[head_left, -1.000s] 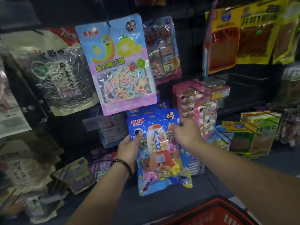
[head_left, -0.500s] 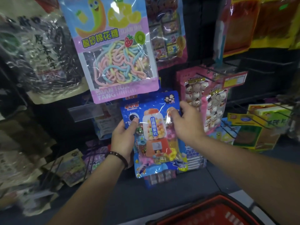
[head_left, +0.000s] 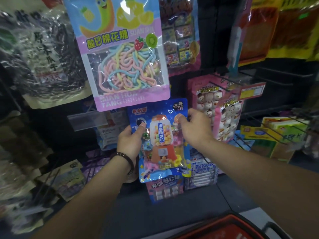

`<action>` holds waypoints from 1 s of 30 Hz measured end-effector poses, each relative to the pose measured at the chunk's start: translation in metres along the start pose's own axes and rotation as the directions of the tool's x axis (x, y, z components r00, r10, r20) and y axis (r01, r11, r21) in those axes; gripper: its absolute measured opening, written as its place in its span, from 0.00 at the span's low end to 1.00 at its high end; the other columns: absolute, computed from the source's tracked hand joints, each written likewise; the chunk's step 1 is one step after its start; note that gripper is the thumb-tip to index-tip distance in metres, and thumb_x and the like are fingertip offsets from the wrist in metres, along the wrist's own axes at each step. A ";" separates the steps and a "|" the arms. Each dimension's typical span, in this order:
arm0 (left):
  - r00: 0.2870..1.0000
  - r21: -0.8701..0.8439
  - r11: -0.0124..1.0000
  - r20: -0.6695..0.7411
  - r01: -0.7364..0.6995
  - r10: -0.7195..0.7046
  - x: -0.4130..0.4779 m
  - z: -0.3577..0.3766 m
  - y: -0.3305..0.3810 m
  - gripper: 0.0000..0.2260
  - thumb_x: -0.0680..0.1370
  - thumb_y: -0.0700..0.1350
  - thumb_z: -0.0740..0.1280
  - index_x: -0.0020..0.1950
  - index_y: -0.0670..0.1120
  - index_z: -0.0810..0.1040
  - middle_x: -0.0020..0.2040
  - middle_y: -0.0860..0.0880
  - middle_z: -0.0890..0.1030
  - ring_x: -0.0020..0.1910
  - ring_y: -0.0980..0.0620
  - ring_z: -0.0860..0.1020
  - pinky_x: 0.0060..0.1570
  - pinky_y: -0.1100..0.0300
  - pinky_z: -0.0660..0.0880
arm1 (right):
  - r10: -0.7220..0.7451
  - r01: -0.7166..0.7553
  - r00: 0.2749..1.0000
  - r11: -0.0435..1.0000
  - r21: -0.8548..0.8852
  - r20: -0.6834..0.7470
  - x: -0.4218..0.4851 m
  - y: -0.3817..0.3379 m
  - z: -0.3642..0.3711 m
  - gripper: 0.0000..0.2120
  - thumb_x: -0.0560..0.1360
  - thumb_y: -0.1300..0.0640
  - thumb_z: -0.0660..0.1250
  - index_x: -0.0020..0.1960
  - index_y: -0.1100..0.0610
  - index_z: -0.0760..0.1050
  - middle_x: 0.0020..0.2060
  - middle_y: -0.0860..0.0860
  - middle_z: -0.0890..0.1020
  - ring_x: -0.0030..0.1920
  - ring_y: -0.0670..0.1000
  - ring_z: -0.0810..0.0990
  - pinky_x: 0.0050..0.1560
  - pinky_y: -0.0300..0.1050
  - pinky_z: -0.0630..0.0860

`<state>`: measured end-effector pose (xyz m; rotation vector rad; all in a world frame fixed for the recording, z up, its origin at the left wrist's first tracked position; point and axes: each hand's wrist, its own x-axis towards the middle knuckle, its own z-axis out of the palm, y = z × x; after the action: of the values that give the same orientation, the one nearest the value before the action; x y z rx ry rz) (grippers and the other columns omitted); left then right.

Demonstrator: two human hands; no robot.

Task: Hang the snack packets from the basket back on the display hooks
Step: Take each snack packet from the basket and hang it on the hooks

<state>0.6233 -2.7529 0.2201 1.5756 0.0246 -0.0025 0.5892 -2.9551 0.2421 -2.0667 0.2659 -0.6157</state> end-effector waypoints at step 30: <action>0.876 0.784 0.471 0.184 -0.404 0.445 -0.019 0.034 -0.094 0.41 0.76 0.48 0.68 0.85 0.59 0.50 0.86 0.46 0.41 0.83 0.34 0.46 0.76 0.33 0.65 | -0.316 0.495 0.862 0.696 -0.521 0.396 -0.040 0.041 0.047 0.44 0.77 0.55 0.69 0.87 0.53 0.50 0.86 0.55 0.46 0.86 0.61 0.49 0.81 0.63 0.66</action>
<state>0.6035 -2.7869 0.1261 2.4829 -0.4026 0.4939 0.5818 -2.9260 0.1740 -2.8579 -0.2155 -0.5281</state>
